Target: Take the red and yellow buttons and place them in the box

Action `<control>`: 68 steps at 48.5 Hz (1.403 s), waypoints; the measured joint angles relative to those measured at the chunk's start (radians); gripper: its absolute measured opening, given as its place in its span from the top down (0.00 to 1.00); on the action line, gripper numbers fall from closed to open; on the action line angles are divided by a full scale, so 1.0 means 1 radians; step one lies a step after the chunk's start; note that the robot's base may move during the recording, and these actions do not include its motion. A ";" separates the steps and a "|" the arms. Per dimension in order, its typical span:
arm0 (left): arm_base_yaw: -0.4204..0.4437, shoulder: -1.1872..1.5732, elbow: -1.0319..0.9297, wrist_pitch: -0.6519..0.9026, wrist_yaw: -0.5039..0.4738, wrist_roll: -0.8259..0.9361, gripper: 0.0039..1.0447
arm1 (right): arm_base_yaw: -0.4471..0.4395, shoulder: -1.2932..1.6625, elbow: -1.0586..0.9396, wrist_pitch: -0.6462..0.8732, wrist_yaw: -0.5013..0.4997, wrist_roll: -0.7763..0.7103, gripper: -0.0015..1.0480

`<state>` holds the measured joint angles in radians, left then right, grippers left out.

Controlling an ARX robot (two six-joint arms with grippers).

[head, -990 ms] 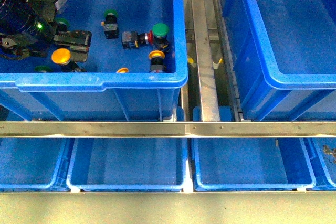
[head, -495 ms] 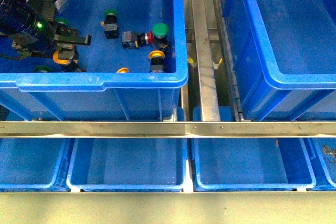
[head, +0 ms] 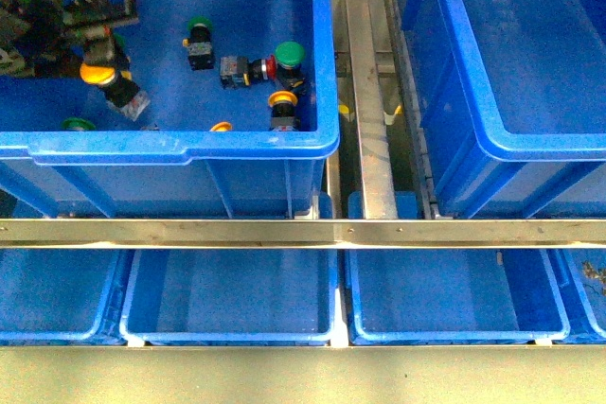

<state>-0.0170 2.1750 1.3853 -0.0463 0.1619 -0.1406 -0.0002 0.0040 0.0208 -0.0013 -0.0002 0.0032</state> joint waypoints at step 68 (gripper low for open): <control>-0.476 -0.404 -0.227 0.199 0.317 -1.013 0.66 | 0.000 0.000 0.000 0.000 0.000 0.000 0.06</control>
<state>-0.4931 1.7710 1.1587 0.1528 0.4789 -1.1534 -0.0002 0.0044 0.0208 -0.0013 -0.0002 0.0032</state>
